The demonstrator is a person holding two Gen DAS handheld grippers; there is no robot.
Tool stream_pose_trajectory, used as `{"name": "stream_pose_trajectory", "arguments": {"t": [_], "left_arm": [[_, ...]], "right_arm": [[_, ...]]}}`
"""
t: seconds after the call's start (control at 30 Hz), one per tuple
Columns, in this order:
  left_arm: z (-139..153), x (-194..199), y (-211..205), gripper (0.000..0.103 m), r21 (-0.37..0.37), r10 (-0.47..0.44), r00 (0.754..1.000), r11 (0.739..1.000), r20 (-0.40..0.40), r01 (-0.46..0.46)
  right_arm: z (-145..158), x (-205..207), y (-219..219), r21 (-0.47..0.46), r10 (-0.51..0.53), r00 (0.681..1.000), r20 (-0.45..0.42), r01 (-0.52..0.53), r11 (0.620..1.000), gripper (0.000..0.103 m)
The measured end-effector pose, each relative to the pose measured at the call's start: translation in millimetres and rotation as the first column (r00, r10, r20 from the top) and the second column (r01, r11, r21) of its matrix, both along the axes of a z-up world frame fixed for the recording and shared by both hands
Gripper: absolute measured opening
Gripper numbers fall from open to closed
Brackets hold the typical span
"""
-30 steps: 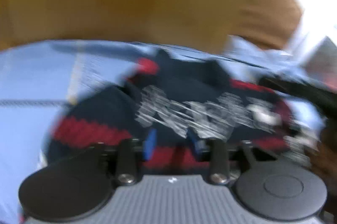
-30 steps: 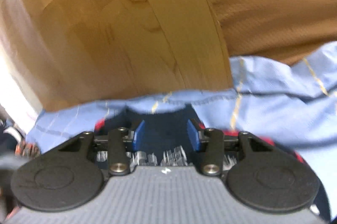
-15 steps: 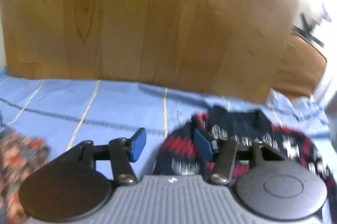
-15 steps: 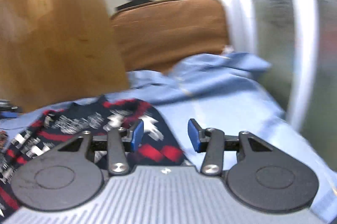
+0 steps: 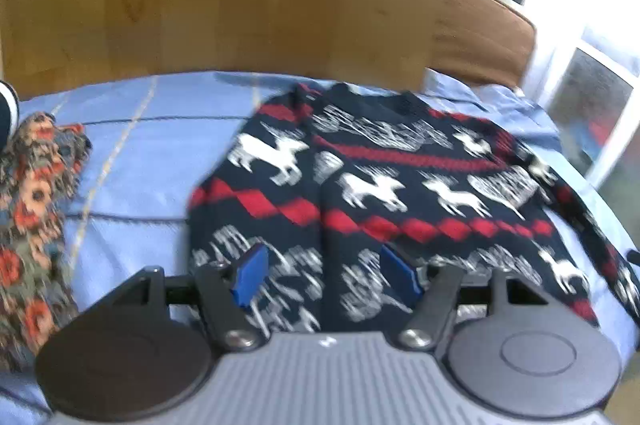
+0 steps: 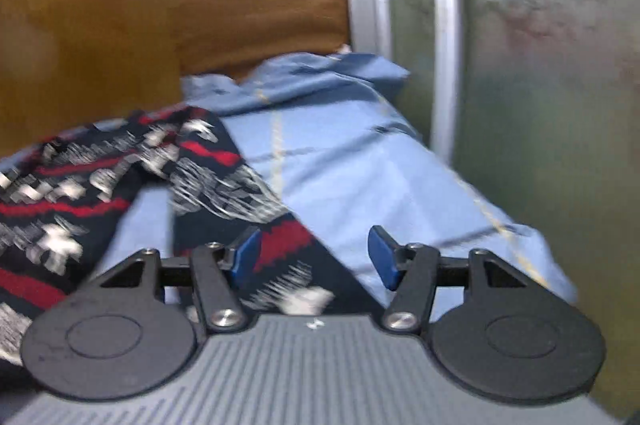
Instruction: Fold small clothes
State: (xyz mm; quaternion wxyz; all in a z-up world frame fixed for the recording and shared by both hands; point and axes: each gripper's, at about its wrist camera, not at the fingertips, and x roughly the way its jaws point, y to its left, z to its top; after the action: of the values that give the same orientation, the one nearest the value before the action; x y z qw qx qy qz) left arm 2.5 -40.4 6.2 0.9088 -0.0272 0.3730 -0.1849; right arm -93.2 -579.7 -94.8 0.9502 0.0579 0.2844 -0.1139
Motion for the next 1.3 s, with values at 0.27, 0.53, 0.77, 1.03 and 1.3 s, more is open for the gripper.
{"name": "stream_pose_trajectory", "arguments": {"t": [0.27,0.53,0.77,1.03,1.3], "left_arm": [[8.2,-68.9,-71.7,0.07,0.004,-0.37,0.928,0.929,0.036,0.371],[-6.5,-110.1,-153.7,0.09,0.096,-0.608,0.794,0.789,-0.023,0.607],[-18.6,-121.1,-188.6,0.013,0.113,-0.692,0.711,0.702,-0.128,0.704],[-17.6,-140.1,-213.6,0.009,-0.014,-0.841,0.519,0.526,-0.152,0.85],[19.4,-90.7,-133.5,0.058,-0.056,-0.677,0.736,0.735,0.012,0.676]], "right_arm": [[-15.7,-11.6,8.0,-0.076,0.074,0.997,-0.028,-0.076,0.994,0.012],[16.1,9.0,-40.7,-0.185,-0.153,0.984,0.095,0.168,0.968,0.012],[7.5,26.6,-42.1,-0.246,-0.138,0.988,0.071,0.151,0.957,0.012],[23.1,20.9,-63.4,-0.084,-0.213,0.97,0.12,0.224,0.971,0.034],[11.6,-74.7,-102.0,0.493,-0.365,0.914,0.177,0.238,0.837,0.037]]}}
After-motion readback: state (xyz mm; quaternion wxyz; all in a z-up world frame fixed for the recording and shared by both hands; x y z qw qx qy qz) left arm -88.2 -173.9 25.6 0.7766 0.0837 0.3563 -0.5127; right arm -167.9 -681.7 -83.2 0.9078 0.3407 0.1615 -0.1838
